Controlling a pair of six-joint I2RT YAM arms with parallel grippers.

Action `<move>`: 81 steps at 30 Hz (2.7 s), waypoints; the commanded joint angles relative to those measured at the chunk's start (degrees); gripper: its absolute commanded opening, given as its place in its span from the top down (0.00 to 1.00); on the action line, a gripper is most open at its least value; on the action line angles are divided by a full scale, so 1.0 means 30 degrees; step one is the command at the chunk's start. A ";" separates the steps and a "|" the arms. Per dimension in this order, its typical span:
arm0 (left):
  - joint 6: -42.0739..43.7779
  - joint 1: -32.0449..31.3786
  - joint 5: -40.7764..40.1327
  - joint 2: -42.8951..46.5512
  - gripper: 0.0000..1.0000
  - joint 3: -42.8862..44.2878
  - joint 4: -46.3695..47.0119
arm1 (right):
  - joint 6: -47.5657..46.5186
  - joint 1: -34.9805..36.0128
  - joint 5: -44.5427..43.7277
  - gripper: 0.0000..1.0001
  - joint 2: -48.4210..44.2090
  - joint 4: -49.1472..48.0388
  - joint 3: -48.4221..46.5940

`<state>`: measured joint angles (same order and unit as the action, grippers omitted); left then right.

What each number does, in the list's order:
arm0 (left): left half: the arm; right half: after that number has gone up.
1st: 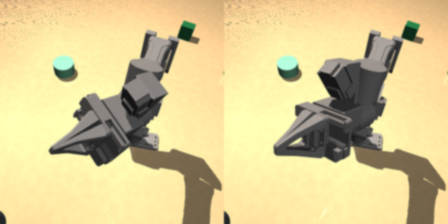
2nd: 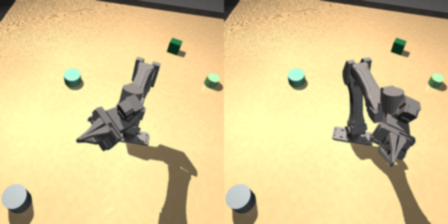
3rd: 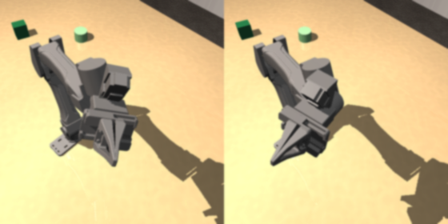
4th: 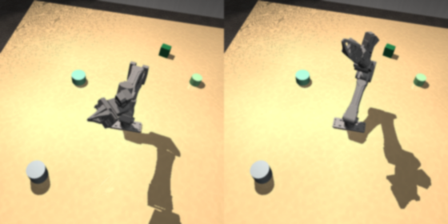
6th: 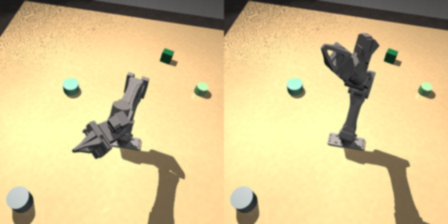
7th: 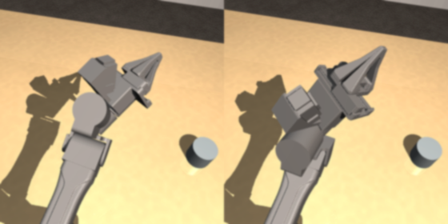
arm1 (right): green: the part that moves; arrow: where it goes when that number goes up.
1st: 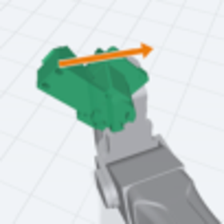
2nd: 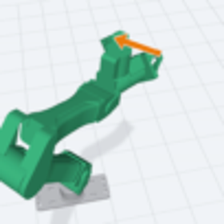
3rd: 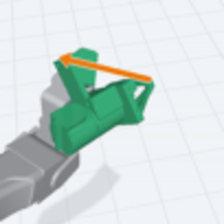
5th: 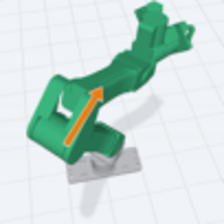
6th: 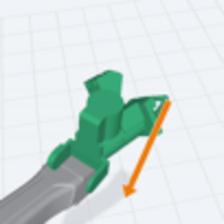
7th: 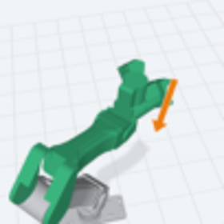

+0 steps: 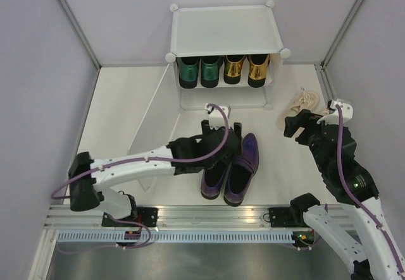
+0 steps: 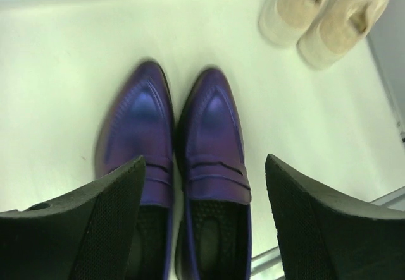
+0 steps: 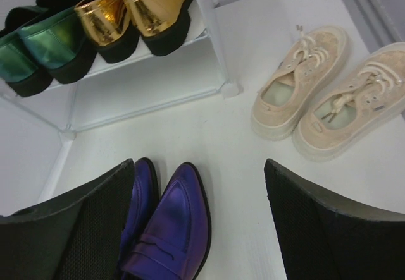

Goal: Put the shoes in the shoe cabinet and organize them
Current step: Place the pair of shoes at the center of the board, then pick up the shoe from the center of the board.

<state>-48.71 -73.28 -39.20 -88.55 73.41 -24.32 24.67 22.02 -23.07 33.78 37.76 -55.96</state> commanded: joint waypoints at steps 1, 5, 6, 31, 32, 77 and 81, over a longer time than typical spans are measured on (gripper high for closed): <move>0.5522 0.0985 -0.0821 0.4024 0.20 0.0373 0.0605 | -0.0107 0.0013 0.2994 0.15 -0.0069 0.0217 0.0460; 1.0631 0.1250 -0.1756 0.6748 0.20 0.1077 0.1713 | -0.0546 0.0043 0.9931 0.24 0.0807 -0.1158 0.1807; 1.2322 0.1396 -0.1844 0.7740 0.20 0.1049 0.2038 | -0.0517 0.0014 1.2208 0.27 0.1274 -0.1421 0.2244; 1.8932 0.8224 0.0996 1.4632 0.11 -0.4722 0.4561 | -0.4089 1.0941 0.4497 0.23 1.2727 -0.6463 0.1957; 1.8844 0.8224 0.1083 1.4838 0.11 -0.4955 0.4589 | -0.4526 1.0999 0.4613 0.25 1.3053 -0.6376 0.1724; 1.8960 0.8224 0.0000 1.7770 0.12 -0.9234 0.7725 | -1.7834 1.2552 0.2595 0.43 1.7599 -1.6016 0.1194; 1.8990 0.8224 -0.0087 1.7769 0.13 -0.9263 0.7695 | -1.5348 1.2581 0.2589 0.24 1.6546 -1.5226 0.1137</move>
<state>6.37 -48.84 -38.89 -35.55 46.00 -2.85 -27.66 59.88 -14.04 87.39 -5.69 -49.58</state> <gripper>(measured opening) 0.876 0.699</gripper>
